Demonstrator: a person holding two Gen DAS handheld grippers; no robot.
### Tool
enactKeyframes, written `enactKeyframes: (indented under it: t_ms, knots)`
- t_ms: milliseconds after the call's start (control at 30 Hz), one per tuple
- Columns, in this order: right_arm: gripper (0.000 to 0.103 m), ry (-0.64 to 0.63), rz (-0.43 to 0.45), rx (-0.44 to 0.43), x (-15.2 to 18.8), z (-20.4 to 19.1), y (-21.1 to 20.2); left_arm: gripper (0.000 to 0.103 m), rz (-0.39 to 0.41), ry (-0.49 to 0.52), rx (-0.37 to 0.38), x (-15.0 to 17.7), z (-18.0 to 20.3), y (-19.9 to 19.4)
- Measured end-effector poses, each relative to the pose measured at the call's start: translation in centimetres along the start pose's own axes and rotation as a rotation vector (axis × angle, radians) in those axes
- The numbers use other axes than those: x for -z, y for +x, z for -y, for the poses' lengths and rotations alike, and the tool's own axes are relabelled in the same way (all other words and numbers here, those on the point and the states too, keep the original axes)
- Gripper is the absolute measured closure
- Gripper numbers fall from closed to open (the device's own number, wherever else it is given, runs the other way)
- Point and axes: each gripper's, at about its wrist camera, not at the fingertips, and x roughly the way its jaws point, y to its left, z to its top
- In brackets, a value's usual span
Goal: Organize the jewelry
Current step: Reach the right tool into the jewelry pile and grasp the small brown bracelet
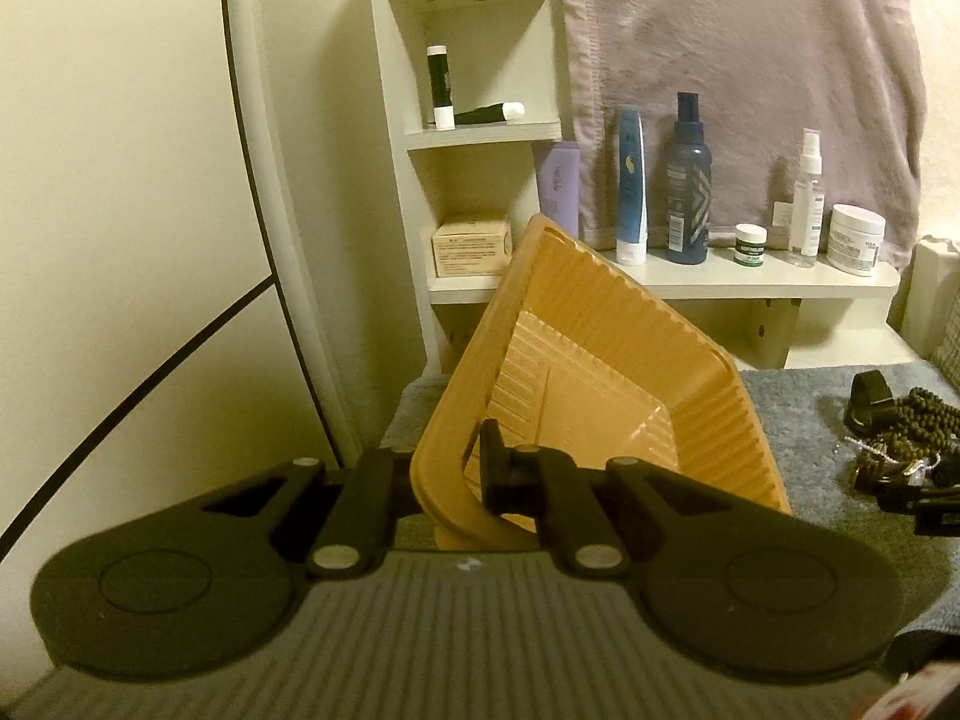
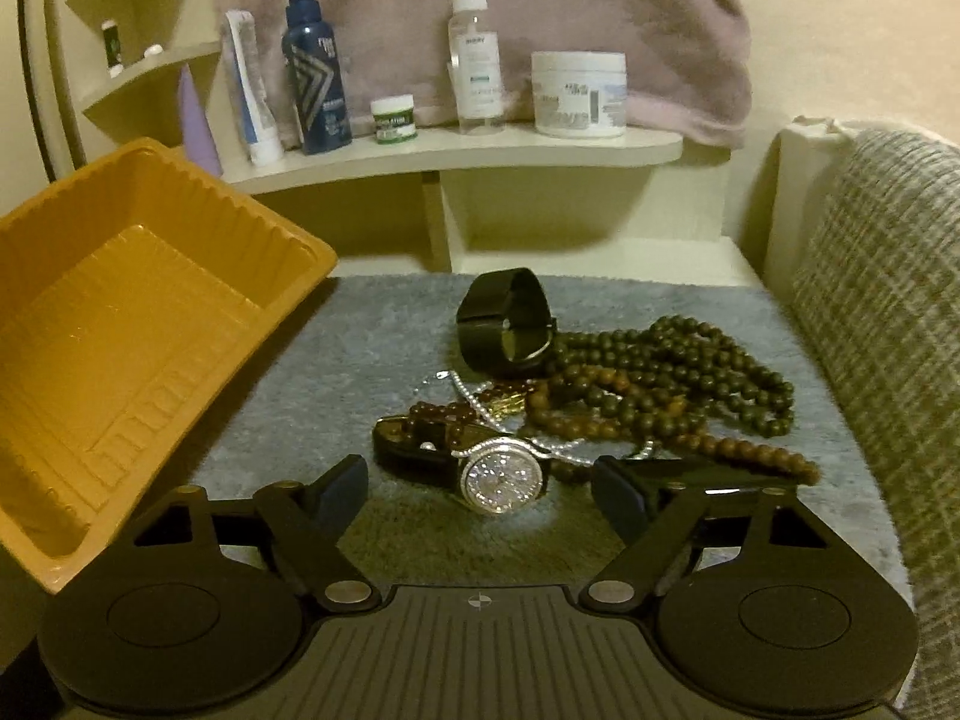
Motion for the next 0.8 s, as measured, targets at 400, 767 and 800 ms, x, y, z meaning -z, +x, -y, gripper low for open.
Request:
enactKeyframes:
  t_ms: [400,767,800]
  knots:
    - [0.055,-0.028,0.002,-0.006,0.0,-0.7,0.8,0.095,-0.002,-0.010,0.008,0.0,-0.1,0.1]
    - [0.059,-0.074,-0.001,-0.013,0.6,-2.1,-0.1,0.095,0.000,-0.017,0.010,0.1,-0.1,0.2]
    - [0.058,-0.091,-0.006,-0.011,0.6,-2.2,0.0,0.095,0.000,-0.018,0.011,0.1,-0.1,0.2]
